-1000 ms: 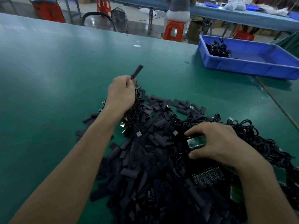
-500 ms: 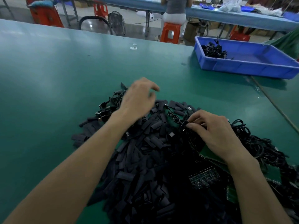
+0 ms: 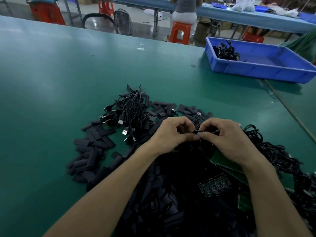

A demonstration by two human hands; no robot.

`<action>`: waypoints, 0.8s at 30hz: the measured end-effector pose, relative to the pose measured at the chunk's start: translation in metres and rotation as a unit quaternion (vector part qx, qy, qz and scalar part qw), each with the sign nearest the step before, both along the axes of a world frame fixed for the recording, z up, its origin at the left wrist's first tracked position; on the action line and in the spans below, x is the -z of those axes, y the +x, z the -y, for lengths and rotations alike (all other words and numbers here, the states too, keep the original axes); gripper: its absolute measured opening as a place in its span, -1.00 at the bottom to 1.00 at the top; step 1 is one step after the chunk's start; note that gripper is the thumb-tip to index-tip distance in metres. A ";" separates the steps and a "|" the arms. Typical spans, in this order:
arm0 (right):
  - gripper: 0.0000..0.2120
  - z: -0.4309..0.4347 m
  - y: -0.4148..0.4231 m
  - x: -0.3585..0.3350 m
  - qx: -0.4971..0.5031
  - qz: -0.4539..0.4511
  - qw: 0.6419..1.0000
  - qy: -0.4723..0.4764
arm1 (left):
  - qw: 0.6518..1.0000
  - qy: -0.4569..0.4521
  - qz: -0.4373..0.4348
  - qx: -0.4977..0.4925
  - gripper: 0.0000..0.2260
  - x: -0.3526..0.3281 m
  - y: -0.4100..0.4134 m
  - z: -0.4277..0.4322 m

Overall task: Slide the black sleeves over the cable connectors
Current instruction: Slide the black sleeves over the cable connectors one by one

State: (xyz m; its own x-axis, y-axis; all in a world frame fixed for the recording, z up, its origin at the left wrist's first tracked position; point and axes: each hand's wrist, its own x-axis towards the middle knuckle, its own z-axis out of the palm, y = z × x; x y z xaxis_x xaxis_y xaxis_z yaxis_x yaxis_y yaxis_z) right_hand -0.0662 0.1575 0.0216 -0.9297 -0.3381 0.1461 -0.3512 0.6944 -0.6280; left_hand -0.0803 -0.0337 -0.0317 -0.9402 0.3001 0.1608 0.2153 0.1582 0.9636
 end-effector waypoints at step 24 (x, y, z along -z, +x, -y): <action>-0.92 -0.005 -0.013 -0.002 -0.065 0.074 0.994 -0.036 | 0.978 -0.035 0.079 0.191 -0.86 -0.016 -0.042 0.012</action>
State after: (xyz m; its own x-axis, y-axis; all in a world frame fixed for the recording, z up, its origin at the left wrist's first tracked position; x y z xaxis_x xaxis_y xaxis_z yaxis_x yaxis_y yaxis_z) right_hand -0.0789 0.1627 0.0239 -0.8917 -0.4510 0.0387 -0.3351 0.6000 -0.7264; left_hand -0.1221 -0.0460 -0.0156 -0.7695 0.6386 -0.0101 0.1210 0.1614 0.9794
